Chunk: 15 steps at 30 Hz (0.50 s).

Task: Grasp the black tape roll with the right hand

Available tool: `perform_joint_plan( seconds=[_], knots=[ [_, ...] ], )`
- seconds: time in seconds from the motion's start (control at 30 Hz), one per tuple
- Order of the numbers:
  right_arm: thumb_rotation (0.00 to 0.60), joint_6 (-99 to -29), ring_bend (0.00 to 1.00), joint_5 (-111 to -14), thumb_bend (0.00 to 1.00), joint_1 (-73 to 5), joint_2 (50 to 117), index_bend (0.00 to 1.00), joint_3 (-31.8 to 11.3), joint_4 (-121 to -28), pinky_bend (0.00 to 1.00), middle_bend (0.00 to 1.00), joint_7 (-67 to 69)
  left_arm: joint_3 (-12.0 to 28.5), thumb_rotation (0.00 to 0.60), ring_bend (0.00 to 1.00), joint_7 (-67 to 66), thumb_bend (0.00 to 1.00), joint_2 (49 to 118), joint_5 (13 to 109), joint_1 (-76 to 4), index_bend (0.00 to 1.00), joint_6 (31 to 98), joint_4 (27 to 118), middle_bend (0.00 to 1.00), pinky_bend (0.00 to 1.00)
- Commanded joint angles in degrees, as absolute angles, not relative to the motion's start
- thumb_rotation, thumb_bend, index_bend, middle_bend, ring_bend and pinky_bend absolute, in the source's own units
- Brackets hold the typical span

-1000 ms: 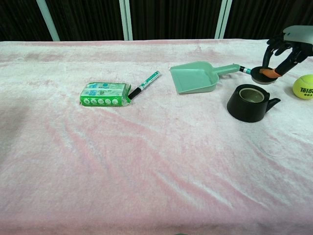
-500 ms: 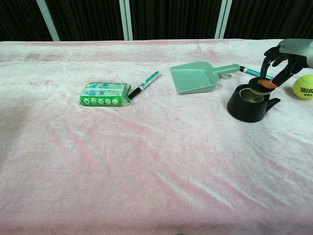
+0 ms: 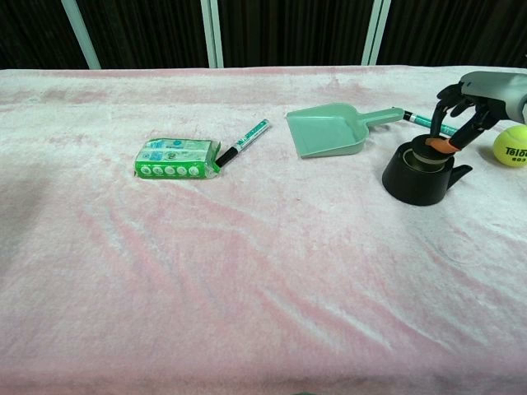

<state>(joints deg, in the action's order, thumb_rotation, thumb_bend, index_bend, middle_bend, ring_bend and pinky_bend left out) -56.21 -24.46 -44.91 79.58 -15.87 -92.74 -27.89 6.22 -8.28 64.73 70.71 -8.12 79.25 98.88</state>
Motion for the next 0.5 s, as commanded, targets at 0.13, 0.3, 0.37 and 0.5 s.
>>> perform_joint_plan(
  seconds=[0.13,0.3,0.37,0.5],
  knots=[
    [0.6,-56.02,0.13,-24.17,0.39,-45.26,79.98,0.77,-15.98,-92.66,0.21,0.0,-27.53,6.22,0.6,0.0,-8.33,0.44,64.68,70.65,-8.14,0.17,79.16,98.9,0.0,0.0],
    [0.6,-55.95,0.13,-23.64,0.4,-45.76,80.49,0.77,-15.78,-92.47,0.21,0.0,-27.64,6.27,0.6,0.0,-8.31,0.44,64.64,70.57,-8.18,0.17,79.06,98.9,0.0,0.0],
    [0.6,-55.96,0.13,-23.44,0.4,-45.9,80.63,0.77,-15.74,-92.37,0.21,0.0,-27.66,6.28,0.6,0.0,-8.31,0.44,64.63,70.55,-8.19,0.17,79.03,98.89,0.0,0.0],
    [0.6,-56.1,0.13,-23.2,0.4,-46.14,80.82,0.77,-15.63,-92.13,0.21,0.0,-27.67,6.3,0.6,0.0,-8.32,0.44,64.59,70.5,-8.2,0.17,79.01,98.93,0.0,0.0]
  ],
)
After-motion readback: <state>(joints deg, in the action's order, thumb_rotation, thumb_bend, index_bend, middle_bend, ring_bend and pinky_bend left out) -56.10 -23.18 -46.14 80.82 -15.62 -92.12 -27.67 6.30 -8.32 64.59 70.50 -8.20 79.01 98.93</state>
